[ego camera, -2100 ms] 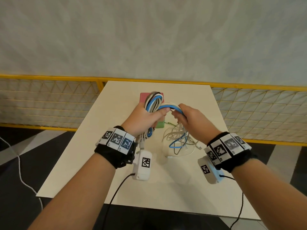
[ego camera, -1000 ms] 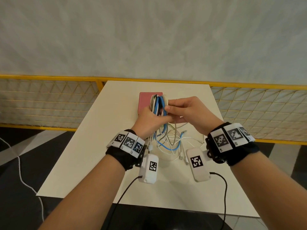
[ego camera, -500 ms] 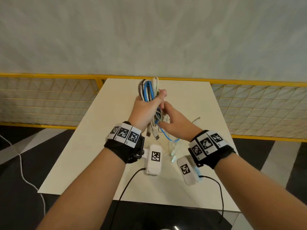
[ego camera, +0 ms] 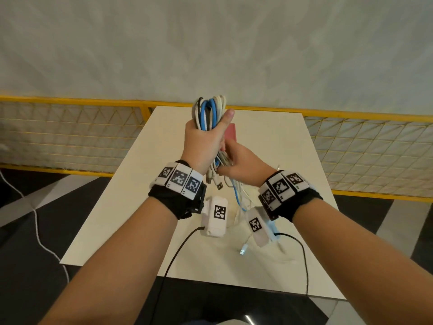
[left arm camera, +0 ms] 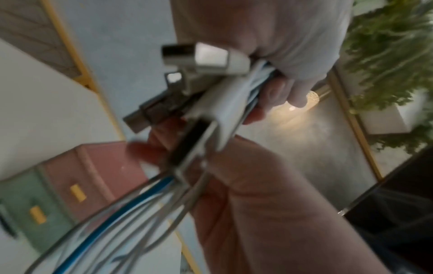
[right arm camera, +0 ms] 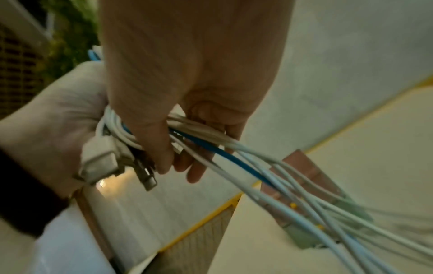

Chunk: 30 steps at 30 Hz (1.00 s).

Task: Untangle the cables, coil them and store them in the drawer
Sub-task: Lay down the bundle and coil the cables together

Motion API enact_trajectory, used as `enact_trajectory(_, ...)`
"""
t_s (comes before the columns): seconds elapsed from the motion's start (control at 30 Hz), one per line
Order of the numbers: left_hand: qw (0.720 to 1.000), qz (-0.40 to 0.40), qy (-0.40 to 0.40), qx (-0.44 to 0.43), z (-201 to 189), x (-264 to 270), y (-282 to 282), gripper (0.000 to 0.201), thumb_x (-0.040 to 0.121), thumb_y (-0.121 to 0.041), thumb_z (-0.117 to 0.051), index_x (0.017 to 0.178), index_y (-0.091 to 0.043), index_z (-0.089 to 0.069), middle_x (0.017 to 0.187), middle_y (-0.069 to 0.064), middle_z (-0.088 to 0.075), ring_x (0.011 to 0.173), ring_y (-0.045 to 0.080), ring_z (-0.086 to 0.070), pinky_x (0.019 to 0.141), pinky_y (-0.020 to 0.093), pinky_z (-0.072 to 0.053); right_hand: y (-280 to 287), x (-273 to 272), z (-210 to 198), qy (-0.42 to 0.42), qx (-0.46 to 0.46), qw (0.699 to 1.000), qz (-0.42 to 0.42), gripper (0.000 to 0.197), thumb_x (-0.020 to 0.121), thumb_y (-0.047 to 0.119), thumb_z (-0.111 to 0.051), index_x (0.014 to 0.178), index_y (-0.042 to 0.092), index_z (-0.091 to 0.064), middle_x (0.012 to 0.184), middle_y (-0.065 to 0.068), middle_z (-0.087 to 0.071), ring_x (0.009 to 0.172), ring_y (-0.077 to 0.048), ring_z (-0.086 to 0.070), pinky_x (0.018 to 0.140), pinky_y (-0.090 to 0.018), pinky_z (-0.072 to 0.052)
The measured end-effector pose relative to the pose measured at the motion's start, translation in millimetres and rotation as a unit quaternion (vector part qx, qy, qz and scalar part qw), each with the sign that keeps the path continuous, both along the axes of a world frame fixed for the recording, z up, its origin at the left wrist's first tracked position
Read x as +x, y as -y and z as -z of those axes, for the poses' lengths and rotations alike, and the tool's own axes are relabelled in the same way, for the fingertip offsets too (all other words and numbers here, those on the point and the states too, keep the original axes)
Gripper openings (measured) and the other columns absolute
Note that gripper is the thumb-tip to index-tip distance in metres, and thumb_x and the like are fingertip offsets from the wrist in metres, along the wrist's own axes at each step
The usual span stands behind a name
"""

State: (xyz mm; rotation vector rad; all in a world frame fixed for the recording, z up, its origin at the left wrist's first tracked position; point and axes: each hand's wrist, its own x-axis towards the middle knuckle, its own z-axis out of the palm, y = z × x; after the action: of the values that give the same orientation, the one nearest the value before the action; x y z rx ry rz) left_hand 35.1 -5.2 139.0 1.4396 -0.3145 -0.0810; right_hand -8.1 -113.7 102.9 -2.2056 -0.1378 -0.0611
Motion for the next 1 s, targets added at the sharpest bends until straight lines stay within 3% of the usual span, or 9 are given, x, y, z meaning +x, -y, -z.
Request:
enact_trajectory(0.1, 0.999, 0.047, 0.019, -0.021, -12, -1, -5, 0.035, 0.086, -0.026, -0.074, 0.070, -0.008, -0.048, 0.040, -0.007, -0.039, 0.034, 0.010, -0.034, 0.046, 0.026, -0.034, -6, 4, 4, -0.004, 0.003, 1.000, 0.001, 0.014, 0.085, 0.006, -0.058, 0.081, 0.019, -0.054, 0.067, 0.001, -0.059, 0.056, -0.013, -0.057, 0.060, -0.030, -0.051)
enact_trajectory(0.2, 0.993, 0.095, 0.041, -0.059, -29, -4, -17, 0.028, 0.091, -0.021, -0.067, 0.074, -0.010, -0.049, 0.041, -0.008, -0.035, 0.035, 0.010, -0.028, 0.044, 0.025, -0.031, -4, 4, 16, -0.043, 0.016, 0.999, -0.007, 0.035, 0.091, 0.020, -0.056, 0.059, 0.035, -0.058, 0.053, 0.006, -0.052, 0.048, -0.011, -0.049, 0.054, -0.032, -0.048)
enact_trajectory(0.3, 0.985, 0.151, 0.040, -0.078, -36, -3, -32, 0.035, 0.096, -0.022, -0.060, 0.063, -0.018, -0.048, 0.040, -0.009, -0.032, 0.036, 0.011, -0.026, 0.045, 0.028, -0.030, 1, 3, 20, -0.070, 0.029, 0.997, 0.004, 0.023, 0.091, 0.026, -0.059, 0.072, 0.038, -0.064, 0.049, 0.014, -0.054, 0.044, 0.000, -0.046, 0.051, -0.030, -0.048)
enact_trajectory(0.4, 0.982, 0.184, 0.019, -0.040, -32, -1, -44, 0.041, 0.096, -0.027, -0.060, 0.062, -0.009, -0.045, 0.040, -0.007, -0.030, 0.036, 0.011, -0.026, 0.045, 0.026, -0.033, 13, 2, 25, -0.081, -0.005, 0.996, 0.031, 0.017, 0.086, 0.029, -0.066, 0.095, 0.043, -0.067, 0.065, 0.022, -0.065, 0.052, 0.004, -0.052, 0.052, -0.023, -0.048)
enact_trajectory(0.5, 0.979, 0.195, -0.011, 0.057, -20, -1, -52, 0.031, 0.095, -0.027, -0.061, 0.075, -0.005, -0.052, 0.042, -0.005, -0.032, 0.036, 0.011, -0.027, 0.043, 0.023, -0.036, 25, 9, 21, -0.044, -0.058, 0.990, 0.119, 0.022, 0.081, 0.014, -0.063, 0.096, 0.027, -0.073, 0.079, 0.002, -0.071, 0.067, -0.010, -0.059, 0.064, -0.027, -0.045)
enact_trajectory(0.67, 0.977, 0.134, -0.057, 0.155, 10, -5, -44, 0.031, 0.089, -0.033, -0.070, 0.073, -0.010, -0.055, 0.041, -0.008, -0.036, 0.035, 0.011, -0.033, 0.044, 0.024, -0.036, 17, 4, -6, 0.050, -0.183, 0.959, 0.209, 0.025, 0.081, 0.017, -0.059, 0.105, 0.024, -0.065, 0.075, 0.008, -0.062, 0.075, -0.020, -0.061, 0.065, -0.025, -0.039)
enact_trajectory(0.8, 0.985, 0.101, -0.041, 0.133, 22, -9, -30, 0.032, 0.086, -0.031, -0.073, 0.063, -0.017, -0.055, 0.041, -0.008, -0.041, 0.037, 0.011, -0.038, 0.045, 0.024, -0.036, 12, 0, -24, 0.102, -0.296, 0.930, 0.193, 0.046, 0.087, 0.024, -0.054, 0.132, 0.025, -0.045, 0.094, -0.005, -0.071, 0.086, -0.028, -0.065, 0.067, -0.028, -0.042)
enact_trajectory(0.9, 0.978, 0.139, -0.012, 0.156, 27, -14, -22, 0.028, 0.080, -0.028, -0.078, 0.064, -0.018, -0.058, 0.045, -0.008, -0.047, 0.042, 0.007, -0.044, 0.047, 0.021, -0.040, 9, -1, -35, 0.102, -0.341, 0.926, 0.124, 0.072, 0.085, 0.017, -0.055, 0.148, 0.022, -0.019, 0.079, -0.002, -0.062, 0.066, -0.025, -0.057, 0.058, -0.029, -0.037)
enact_trajectory(1.0, 0.975, 0.149, -0.001, 0.167, 30, -10, -19, 0.023, 0.077, -0.023, -0.082, 0.068, -0.013, -0.063, 0.052, -0.004, -0.058, 0.049, 0.004, -0.052, 0.053, 0.018, -0.045, 18, -3, -37, 0.074, -0.250, 0.965, 0.031, 0.092, 0.081, 0.004, -0.059, 0.151, 0.022, -0.003, 0.065, 0.005, -0.049, 0.056, -0.015, -0.051, 0.053, -0.023, -0.037)
